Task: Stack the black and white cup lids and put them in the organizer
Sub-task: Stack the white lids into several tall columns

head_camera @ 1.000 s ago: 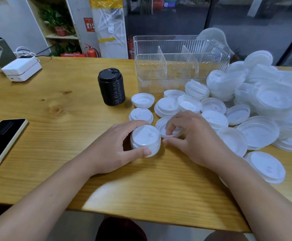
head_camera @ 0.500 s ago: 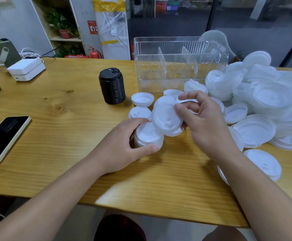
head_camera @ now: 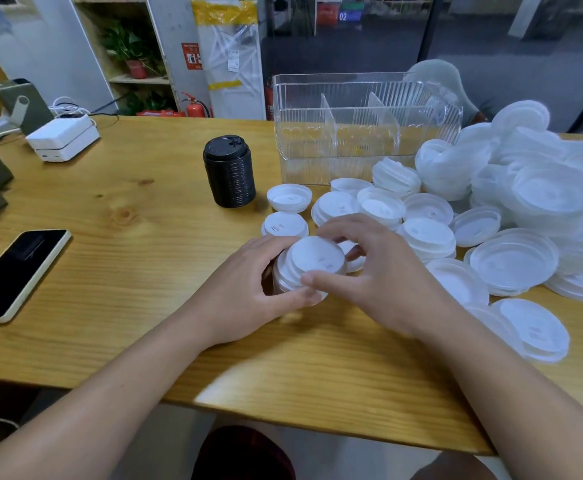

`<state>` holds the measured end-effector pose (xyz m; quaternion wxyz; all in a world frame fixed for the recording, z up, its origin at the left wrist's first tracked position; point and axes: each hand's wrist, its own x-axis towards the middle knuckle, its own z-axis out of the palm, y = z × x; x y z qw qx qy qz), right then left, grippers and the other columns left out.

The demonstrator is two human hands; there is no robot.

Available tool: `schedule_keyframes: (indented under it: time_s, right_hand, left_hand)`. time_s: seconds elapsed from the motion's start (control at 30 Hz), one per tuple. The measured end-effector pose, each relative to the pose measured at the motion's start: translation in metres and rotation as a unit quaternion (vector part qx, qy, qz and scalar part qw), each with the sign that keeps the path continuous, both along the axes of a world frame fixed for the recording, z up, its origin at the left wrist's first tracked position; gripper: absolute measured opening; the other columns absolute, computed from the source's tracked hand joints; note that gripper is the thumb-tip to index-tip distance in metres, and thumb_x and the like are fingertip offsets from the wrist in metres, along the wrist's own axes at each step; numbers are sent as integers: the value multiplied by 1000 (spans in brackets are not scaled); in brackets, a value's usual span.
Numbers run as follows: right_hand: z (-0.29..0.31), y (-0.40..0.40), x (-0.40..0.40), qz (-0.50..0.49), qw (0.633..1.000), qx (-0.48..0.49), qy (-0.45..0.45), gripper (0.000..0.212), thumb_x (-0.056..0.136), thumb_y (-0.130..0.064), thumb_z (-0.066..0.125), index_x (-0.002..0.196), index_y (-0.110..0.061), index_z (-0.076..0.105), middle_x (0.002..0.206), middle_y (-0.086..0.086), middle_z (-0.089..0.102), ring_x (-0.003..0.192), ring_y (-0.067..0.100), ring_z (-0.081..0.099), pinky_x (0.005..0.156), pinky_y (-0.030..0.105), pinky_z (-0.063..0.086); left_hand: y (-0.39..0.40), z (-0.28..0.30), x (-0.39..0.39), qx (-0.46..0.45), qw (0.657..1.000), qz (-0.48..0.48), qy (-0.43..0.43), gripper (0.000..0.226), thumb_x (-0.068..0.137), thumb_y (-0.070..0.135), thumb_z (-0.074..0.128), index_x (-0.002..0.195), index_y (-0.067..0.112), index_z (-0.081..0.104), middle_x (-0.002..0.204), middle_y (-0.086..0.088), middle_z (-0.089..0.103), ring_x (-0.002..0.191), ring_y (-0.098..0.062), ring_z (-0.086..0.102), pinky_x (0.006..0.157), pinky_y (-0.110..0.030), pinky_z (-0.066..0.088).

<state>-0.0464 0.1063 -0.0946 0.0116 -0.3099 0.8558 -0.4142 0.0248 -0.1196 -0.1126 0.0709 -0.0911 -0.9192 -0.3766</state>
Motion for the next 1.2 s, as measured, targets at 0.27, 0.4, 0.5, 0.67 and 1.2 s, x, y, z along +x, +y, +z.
schedule_keyframes:
  time_s: [0.27,0.4,0.5,0.67,1.2]
  right_hand:
    - [1,0,3,9,1000,13,11,74,83,-57,88,148,-38,59,127,-23,63,125,-1,58,106,29,49]
    - [2,-2,6,45,998,34,23,83,87,-49,87,159,-41,46,136,-28,65,131,-11,53,113,20,42]
    - [3,-1,5,54,998,28,5,79,88,-46,87,157,-41,49,138,-29,65,131,-15,52,113,14,40]
    - [1,1,3,66,998,25,6,72,87,-44,89,152,-42,56,138,-28,66,129,-18,52,109,10,40]
    - [-5,20,-22,-15,969,195,149,10,95,-35,79,92,-31,70,104,-17,62,107,14,55,97,36,36]
  left_hand:
    - [-5,-4,-3,0,1000,18,-8,85,77,55,96,152,47,56,144,27,56,142,1,51,115,-30,44]
    - [-8,-6,-1,22,999,31,-30,115,70,55,101,166,48,37,145,32,59,139,10,52,112,-19,41]
    - [-8,-7,-1,34,999,26,-33,119,69,51,103,167,50,35,143,31,61,138,9,53,113,-18,40]
    - [-7,-4,0,29,999,26,-25,108,69,50,103,162,46,46,146,29,61,139,7,54,114,-24,44]
    - [-5,-8,2,8,1000,12,-7,70,89,58,85,152,41,58,146,28,61,142,-2,54,118,-41,47]
